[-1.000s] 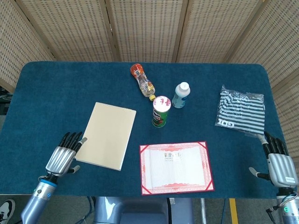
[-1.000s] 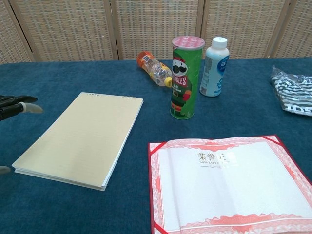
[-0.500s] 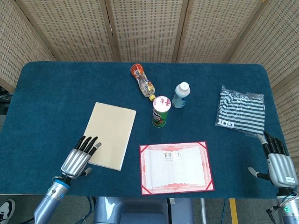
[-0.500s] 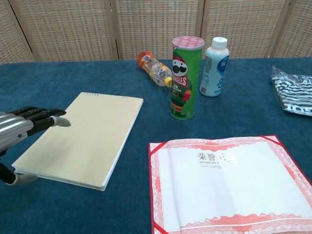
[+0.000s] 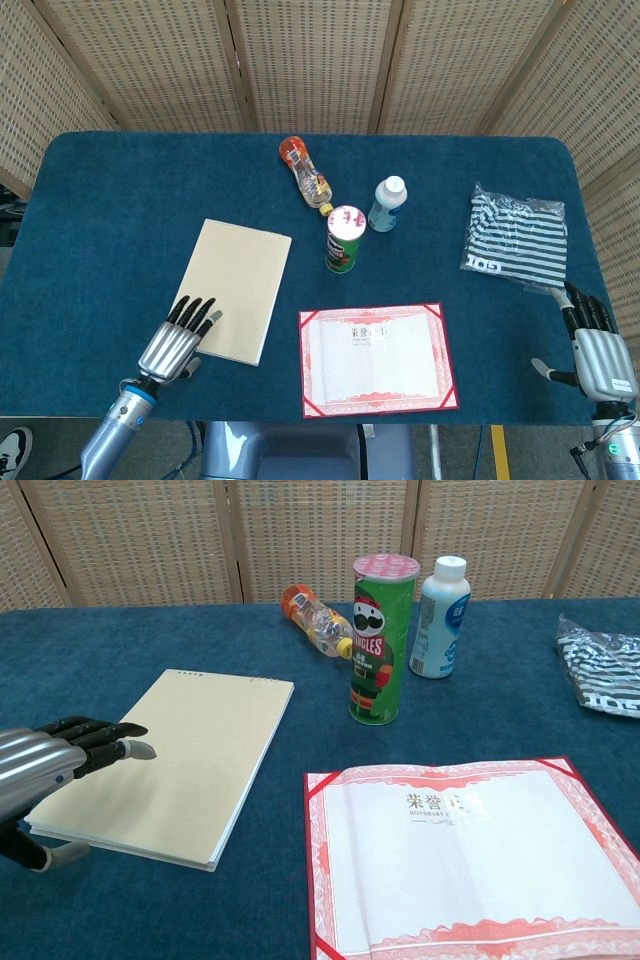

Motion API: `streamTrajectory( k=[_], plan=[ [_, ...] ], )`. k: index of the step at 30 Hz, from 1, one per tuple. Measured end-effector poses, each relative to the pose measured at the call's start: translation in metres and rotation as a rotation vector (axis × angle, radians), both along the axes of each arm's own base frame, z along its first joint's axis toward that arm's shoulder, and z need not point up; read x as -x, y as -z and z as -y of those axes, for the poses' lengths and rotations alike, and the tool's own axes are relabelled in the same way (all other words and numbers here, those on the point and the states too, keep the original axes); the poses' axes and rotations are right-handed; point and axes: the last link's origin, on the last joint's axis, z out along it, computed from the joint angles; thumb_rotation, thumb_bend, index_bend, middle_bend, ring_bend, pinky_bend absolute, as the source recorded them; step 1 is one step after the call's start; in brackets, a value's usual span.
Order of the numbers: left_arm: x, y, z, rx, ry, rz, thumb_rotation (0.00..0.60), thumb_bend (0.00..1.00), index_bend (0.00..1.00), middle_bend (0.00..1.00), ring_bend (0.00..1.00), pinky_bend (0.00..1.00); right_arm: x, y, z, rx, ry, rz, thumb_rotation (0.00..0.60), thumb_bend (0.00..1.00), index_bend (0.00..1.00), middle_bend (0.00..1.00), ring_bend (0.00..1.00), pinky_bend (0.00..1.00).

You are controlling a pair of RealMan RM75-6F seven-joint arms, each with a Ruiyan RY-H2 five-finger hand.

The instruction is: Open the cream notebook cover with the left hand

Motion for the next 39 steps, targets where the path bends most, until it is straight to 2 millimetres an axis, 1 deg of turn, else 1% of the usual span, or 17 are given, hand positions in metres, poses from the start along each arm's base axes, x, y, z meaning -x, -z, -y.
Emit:
streamTrajectory(
  k=[18, 39],
  plan=[
    [0.001, 0.014, -0.004, 0.021, -0.015, -0.018, 0.600, 0.32, 0.00, 0.00, 0.00, 0.00, 0.000, 0.000, 0.000, 0.001, 0.001, 0.003, 0.600, 0.05, 0.03, 0.00, 0.00, 0.00],
    [-0.005, 0.026, -0.012, 0.026, -0.016, -0.006, 0.600, 0.33, 0.00, 0.00, 0.00, 0.00, 0.000, 0.000, 0.000, 0.000, -0.001, 0.005, 0.600, 0.05, 0.03, 0.00, 0.00, 0.00]
  ],
)
